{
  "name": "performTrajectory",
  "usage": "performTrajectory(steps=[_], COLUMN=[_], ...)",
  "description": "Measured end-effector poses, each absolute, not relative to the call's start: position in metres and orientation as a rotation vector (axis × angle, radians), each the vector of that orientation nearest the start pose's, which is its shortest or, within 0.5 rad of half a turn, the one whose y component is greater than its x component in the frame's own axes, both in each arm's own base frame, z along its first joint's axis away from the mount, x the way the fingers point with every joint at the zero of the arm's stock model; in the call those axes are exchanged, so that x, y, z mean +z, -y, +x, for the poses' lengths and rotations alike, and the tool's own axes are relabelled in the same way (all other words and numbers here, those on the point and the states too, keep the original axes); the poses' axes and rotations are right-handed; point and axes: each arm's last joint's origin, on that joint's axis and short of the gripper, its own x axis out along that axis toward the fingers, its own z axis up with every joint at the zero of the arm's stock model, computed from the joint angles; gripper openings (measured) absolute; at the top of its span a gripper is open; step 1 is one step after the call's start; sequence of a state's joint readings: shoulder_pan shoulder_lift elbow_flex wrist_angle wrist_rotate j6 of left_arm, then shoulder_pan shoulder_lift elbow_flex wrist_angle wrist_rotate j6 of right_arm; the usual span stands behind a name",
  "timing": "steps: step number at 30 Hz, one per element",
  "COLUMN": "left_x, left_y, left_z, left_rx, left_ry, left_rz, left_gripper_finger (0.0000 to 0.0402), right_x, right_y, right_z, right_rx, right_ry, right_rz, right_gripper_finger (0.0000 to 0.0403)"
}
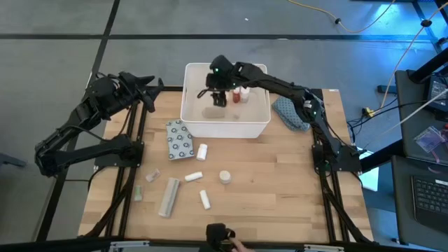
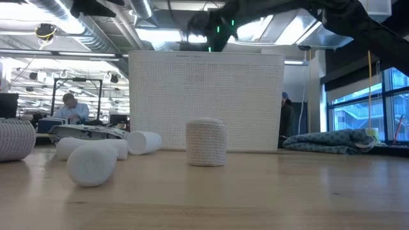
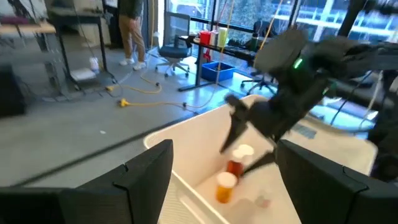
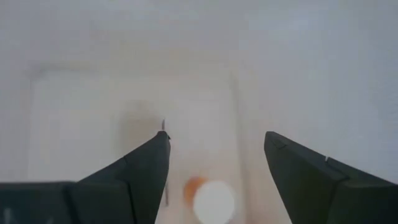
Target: Pick & place medical supplies in basket/bin
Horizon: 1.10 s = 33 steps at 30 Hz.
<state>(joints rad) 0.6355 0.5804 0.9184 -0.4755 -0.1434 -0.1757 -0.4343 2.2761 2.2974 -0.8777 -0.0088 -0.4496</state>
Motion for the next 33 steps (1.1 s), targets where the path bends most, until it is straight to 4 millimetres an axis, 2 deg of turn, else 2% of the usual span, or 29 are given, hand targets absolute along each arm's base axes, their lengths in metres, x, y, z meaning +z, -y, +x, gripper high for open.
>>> performTrajectory(steps=[3,9,12,17,21,24,27,33], left_x=[0.373,0.373,0.373,0.373,0.373,0.371,0.368,0.355], left_y=[-0.066,-0.064,-0.063,-0.061,-0.057,-0.053,-0.051,-0.046], left_z=[0.083,0.085,0.086,0.087,0.089,0.090,0.090,0.089], left_rx=[0.763,0.680,0.649,0.556,0.436,0.296,0.254,0.278], left_ry=[-0.041,-0.026,-0.030,-0.037,-0.045,-0.098,-0.136,-0.275], left_rz=[-0.275,-0.349,-0.353,-0.379,-0.448,-0.419,-0.411,-0.373], left_gripper_finger=[0.0277,0.0277,0.0277,0.0277,0.0277,0.0277,0.0277,0.0276], right_x=[0.325,0.379,0.391,0.389,0.384,0.382,0.374,0.344], right_y=[0.193,0.153,0.123,0.066,0.024,-0.002,-0.022,-0.044], right_z=[0.454,0.444,0.446,0.453,0.456,0.457,0.456,0.444], right_rx=[-0.211,-0.258,-0.198,-0.030,0.067,0.142,0.141,-0.010], right_ry=[-0.827,-0.707,-0.670,-0.656,-0.677,-0.680,-0.728,-0.966], right_rz=[-0.272,-0.443,-0.463,-0.412,-0.257,-0.145,-0.074,0.116], right_gripper_finger=[0.0261,0.0261,0.0261,0.0261,0.0261,0.0261,0.0261,0.0261])
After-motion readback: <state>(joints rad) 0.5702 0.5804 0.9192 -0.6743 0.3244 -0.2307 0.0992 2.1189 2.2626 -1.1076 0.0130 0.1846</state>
